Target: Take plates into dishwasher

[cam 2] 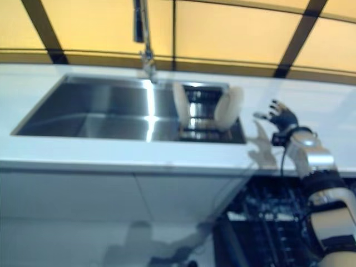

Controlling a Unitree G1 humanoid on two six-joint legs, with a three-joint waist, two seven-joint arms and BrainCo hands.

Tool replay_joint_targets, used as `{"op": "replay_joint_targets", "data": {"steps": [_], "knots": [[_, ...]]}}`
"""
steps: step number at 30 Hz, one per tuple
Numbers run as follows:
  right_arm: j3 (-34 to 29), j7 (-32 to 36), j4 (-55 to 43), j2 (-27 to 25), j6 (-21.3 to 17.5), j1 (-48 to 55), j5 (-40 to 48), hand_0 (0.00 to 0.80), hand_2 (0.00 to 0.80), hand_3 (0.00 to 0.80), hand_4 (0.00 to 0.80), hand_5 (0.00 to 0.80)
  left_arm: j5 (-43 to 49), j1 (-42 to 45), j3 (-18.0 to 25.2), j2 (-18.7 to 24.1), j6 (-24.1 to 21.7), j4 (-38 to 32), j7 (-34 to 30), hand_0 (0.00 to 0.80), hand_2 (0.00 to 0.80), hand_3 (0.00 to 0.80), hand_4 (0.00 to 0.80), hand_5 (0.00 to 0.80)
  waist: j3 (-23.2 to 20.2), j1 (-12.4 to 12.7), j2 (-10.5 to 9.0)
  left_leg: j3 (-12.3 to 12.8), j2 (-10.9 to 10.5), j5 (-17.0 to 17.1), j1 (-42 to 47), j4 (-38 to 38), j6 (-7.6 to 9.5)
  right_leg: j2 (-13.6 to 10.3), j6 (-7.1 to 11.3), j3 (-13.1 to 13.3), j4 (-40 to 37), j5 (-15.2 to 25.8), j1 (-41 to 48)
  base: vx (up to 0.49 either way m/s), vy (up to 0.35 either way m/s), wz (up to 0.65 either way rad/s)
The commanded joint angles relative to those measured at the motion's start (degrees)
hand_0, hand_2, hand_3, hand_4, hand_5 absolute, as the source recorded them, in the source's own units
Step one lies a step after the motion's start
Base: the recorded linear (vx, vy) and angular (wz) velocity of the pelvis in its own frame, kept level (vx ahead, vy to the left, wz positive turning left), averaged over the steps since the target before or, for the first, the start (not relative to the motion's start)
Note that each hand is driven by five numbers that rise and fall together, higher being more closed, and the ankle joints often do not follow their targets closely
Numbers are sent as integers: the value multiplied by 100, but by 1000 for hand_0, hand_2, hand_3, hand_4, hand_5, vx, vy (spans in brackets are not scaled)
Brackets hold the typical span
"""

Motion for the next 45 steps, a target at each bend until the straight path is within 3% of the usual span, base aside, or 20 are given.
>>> {"op": "replay_joint_targets", "data": {"steps": [1,23,33,45], "knots": [[-7,14,42,-193,-267,-302,137,0,0,0,0,0,84,-103,-42,64,-98,278,-7,0,0,0,0,0,-267,105,-257,45,-267,-139,7,42,279,-350,462,-61,152,-151,77,0,0,0],[182,13,246,307,17,-775,315,0,0,0,0,0,-130,-15,-94,-69,-72,237,20,0,0,0,0,0,-209,197,-133,41,-196,-99,-42,7,207,-334,429,41,-2,-138,98,2,0,-1],[414,-145,327,489,49,-1263,378,0,0,0,0,0,-360,-61,-147,-133,-122,176,76,0,0,0,0,0,28,261,-21,-11,-136,39,-311,-6,147,-316,392,33,-10,-100,-114,0,0,0],[869,-494,435,340,53,-2025,436,0,0,0,0,0,-850,-114,-232,-93,-371,-3,35,0,0,0,0,0,406,331,115,-48,-71,209,-770,-18,77,-315,392,-64,-10,-21,-504,-43,-10,4]]}}
